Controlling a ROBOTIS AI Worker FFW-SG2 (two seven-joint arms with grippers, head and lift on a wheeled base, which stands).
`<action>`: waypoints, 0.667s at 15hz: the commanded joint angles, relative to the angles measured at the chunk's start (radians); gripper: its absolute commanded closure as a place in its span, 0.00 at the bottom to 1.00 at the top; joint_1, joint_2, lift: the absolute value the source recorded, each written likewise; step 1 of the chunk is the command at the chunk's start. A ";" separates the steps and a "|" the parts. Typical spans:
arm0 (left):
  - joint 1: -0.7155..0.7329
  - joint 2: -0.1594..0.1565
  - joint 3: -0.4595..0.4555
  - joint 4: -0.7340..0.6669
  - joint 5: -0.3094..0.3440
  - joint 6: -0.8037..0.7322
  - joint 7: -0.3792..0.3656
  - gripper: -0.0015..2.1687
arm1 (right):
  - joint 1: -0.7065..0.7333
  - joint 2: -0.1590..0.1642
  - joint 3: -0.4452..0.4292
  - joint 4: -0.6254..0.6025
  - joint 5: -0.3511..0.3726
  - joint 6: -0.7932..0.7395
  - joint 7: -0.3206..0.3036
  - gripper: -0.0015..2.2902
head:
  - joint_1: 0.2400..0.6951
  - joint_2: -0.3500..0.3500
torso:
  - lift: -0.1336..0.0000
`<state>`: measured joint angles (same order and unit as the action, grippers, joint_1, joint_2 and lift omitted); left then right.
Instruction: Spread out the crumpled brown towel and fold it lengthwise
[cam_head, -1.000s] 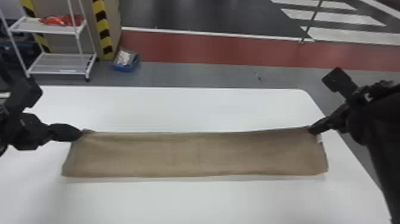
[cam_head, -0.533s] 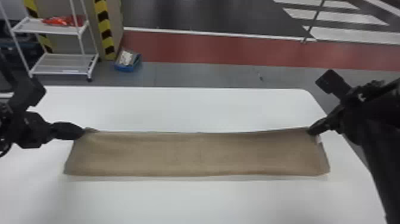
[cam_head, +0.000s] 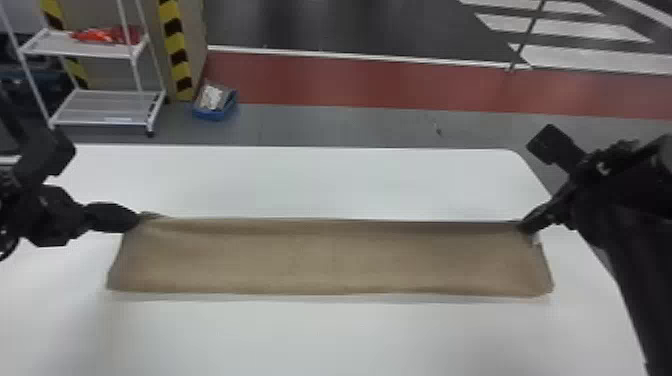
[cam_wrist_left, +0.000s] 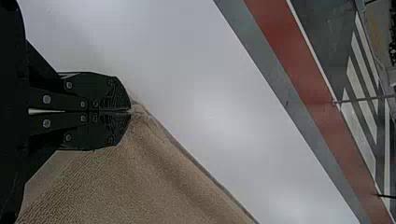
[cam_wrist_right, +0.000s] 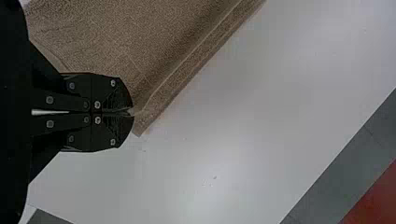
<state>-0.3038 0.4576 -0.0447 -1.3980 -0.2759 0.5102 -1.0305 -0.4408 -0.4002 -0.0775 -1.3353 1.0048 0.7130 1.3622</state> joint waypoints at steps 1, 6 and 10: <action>0.000 -0.002 -0.001 0.001 -0.002 -0.002 0.000 0.94 | -0.003 0.003 0.005 0.008 0.008 -0.002 0.005 0.56 | 1.00 0.30 | 0.07; 0.000 -0.002 -0.003 0.001 -0.002 -0.017 0.000 0.94 | -0.004 0.011 0.002 0.008 0.006 0.001 0.005 0.40 | 1.00 0.30 | 0.07; 0.002 -0.002 -0.003 0.007 0.000 -0.023 0.000 0.94 | -0.004 0.012 0.013 0.013 0.026 -0.030 0.005 0.44 | 1.00 0.30 | 0.07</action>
<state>-0.3036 0.4556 -0.0476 -1.3926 -0.2763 0.4899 -1.0311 -0.4448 -0.3896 -0.0677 -1.3246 1.0218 0.7033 1.3622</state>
